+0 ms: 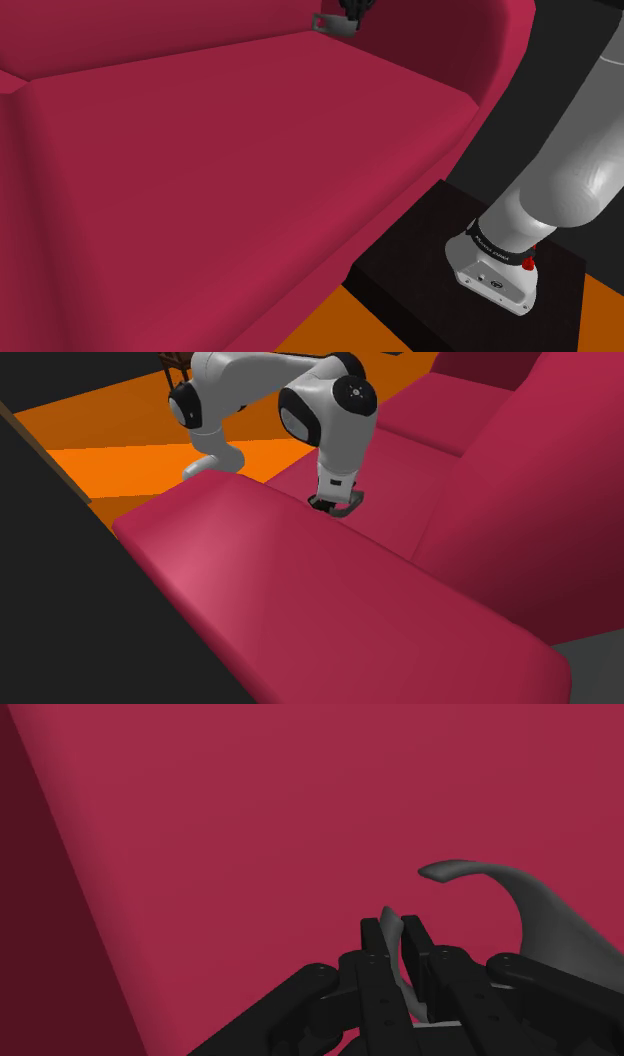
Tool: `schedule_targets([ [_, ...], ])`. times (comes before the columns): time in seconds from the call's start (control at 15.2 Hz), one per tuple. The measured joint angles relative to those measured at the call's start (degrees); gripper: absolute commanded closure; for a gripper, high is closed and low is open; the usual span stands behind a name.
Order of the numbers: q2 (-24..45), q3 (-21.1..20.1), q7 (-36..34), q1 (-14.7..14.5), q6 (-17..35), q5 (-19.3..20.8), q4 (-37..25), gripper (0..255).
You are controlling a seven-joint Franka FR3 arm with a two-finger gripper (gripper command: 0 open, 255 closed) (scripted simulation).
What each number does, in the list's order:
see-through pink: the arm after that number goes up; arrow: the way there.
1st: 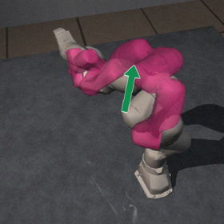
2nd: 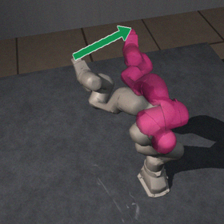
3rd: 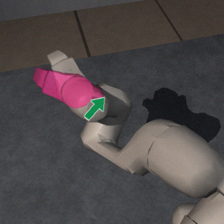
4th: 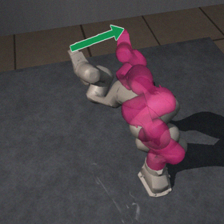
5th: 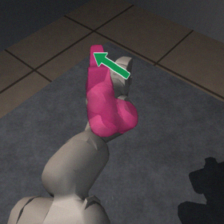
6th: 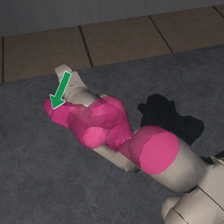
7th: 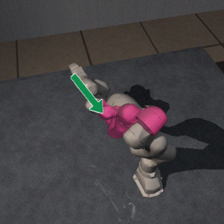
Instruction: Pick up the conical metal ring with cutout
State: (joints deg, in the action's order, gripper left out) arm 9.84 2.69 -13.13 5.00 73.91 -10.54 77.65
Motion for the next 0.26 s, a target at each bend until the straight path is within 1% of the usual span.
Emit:
schedule_targets([
  [0.26, 1.2, 0.0, -0.4, 0.2, -3.1, -0.2, -4.4, 255],
])
